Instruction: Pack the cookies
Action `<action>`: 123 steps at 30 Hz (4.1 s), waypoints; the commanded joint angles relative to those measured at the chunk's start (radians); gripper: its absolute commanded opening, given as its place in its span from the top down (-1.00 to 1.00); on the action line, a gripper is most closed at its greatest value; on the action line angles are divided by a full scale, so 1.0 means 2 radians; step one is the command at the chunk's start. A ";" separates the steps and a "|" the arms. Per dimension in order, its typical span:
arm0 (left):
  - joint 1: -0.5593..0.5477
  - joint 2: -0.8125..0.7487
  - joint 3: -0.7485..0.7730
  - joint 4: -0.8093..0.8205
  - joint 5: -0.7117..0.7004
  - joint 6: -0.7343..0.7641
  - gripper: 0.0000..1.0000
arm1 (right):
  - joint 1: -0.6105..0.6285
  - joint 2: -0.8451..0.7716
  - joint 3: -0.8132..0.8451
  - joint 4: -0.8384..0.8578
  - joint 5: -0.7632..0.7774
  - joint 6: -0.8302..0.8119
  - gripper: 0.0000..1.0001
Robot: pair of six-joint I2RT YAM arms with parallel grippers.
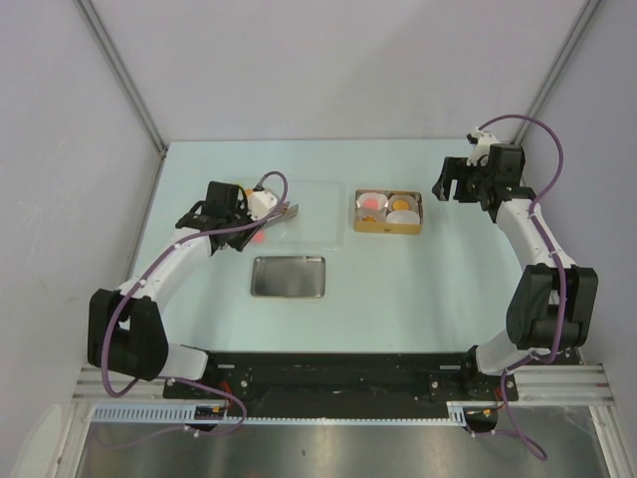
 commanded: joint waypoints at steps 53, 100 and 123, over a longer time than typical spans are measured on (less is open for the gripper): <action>-0.182 0.139 0.280 -0.045 0.008 -0.059 0.25 | -0.009 -0.003 0.003 0.004 -0.005 0.000 -0.68; -0.277 0.308 0.411 -0.046 -0.020 -0.049 0.26 | -0.029 -0.007 0.002 0.003 -0.013 -0.001 -0.68; -0.277 0.302 0.409 -0.044 -0.028 -0.047 0.16 | -0.032 -0.006 0.002 0.000 -0.016 -0.001 -0.68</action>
